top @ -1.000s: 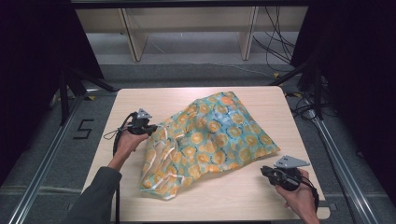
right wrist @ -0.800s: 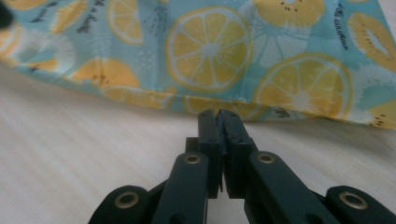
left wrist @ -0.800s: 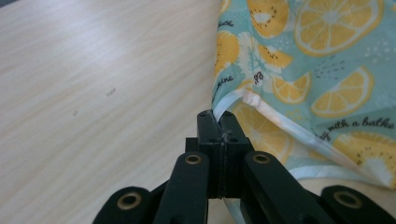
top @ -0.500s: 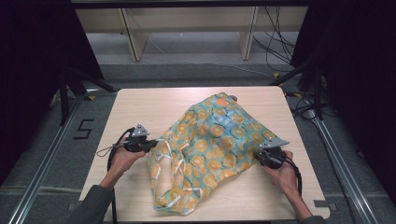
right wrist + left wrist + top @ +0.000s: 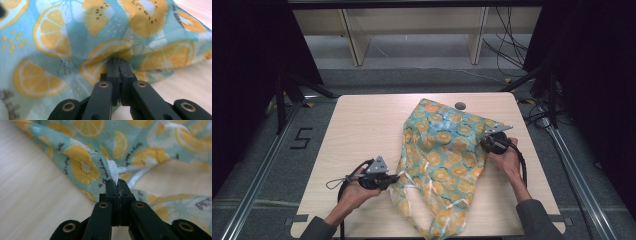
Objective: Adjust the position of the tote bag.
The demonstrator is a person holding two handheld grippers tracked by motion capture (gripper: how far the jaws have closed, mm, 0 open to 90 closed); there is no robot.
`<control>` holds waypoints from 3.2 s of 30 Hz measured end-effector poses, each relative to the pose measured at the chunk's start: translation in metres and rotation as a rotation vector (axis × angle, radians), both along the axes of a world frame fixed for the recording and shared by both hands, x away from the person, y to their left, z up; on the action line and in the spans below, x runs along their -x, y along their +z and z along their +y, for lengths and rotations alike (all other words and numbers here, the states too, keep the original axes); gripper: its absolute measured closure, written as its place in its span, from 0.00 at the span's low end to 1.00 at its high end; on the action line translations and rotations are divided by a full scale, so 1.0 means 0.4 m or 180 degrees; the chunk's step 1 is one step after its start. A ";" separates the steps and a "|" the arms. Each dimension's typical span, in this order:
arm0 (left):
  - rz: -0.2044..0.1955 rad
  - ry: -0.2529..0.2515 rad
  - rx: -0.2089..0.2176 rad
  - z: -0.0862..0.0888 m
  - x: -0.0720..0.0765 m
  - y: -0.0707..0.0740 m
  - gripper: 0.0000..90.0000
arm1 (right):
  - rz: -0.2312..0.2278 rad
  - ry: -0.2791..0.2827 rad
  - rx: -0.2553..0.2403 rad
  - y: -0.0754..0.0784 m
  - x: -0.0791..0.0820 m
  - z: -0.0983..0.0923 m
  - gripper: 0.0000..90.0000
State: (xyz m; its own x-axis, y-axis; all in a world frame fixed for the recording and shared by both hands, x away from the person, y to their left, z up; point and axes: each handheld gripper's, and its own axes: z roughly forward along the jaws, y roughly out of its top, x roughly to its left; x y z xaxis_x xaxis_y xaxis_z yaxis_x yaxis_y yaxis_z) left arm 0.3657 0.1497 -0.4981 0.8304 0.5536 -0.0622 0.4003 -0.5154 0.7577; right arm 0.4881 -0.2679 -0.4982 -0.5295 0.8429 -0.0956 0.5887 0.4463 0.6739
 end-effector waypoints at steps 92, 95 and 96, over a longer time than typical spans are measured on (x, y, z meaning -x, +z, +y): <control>-0.0241 -0.0052 0.0314 -0.112 0.075 0.127 0.37 | -0.0013 0.0501 -0.0494 0.105 0.335 0.022 0.57; -0.0129 -0.0035 0.0348 -0.130 0.082 0.109 0.36 | 0.0078 0.0473 -0.0527 0.102 0.350 0.024 0.57; -0.0152 -0.0035 0.0266 -0.133 0.085 0.105 0.37 | -0.0005 0.0542 -0.0498 0.096 0.347 0.022 0.57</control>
